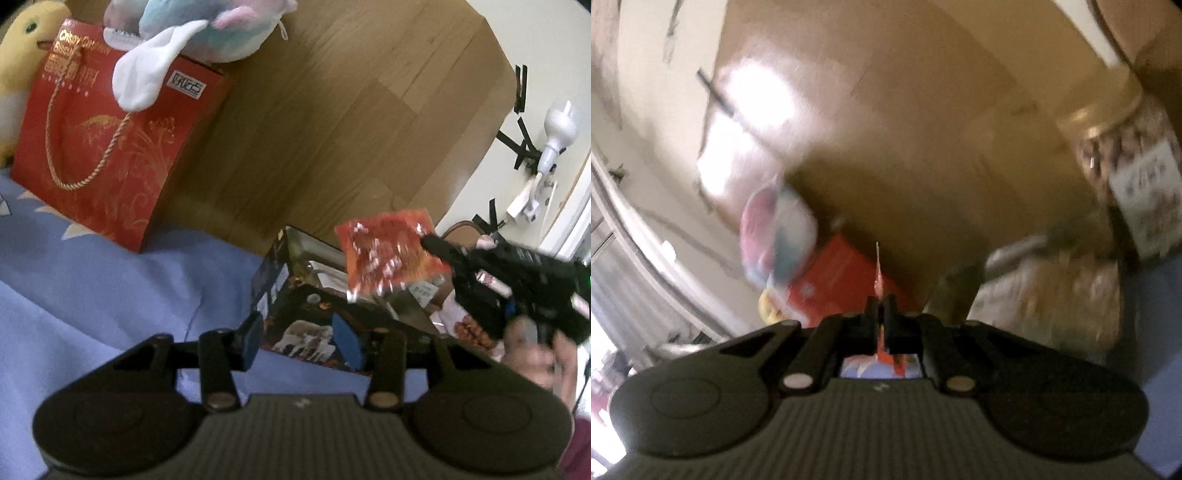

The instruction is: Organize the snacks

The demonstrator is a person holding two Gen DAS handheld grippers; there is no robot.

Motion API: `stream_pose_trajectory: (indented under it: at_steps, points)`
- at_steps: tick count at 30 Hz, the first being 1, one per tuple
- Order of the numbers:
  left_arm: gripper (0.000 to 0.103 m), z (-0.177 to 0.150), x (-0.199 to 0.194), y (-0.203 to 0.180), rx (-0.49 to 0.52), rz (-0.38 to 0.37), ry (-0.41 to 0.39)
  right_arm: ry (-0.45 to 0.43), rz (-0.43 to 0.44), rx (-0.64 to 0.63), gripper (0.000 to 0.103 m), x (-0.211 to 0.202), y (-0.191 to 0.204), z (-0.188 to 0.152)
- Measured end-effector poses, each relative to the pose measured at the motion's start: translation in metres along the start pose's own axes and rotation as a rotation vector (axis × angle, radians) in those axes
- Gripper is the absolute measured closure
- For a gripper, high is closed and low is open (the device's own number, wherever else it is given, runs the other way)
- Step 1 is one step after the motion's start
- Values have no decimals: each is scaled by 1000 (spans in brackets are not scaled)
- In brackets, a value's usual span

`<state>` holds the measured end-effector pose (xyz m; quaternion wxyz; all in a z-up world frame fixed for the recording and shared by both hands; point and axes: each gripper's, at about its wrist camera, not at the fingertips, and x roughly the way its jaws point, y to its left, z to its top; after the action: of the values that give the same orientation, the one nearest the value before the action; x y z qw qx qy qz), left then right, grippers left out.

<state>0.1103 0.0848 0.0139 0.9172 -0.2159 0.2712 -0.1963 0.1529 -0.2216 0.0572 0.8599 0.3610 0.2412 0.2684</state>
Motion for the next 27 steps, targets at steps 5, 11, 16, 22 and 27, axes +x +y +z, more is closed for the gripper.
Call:
stream_pose_trajectory:
  at_steps: [5,11,16,22,27]
  points:
    - [60,-3,3,11,-32,8,10,9,-108,-24,97,38,-7,-1]
    - [60,0,-11,14,-40,19,-5,7,-232,-213,91,49,6,-24]
    - [60,-5,-39,16,-16,60,-9,-3,-174,-269,90,1,22,-52]
    - [60,-39,-75,35,-34,125,74,328,-63,-334,73,-13,32,-135]
    - [64,-69,-97,43,-126,62,165,456,-25,-171,73,-3,17,-164]
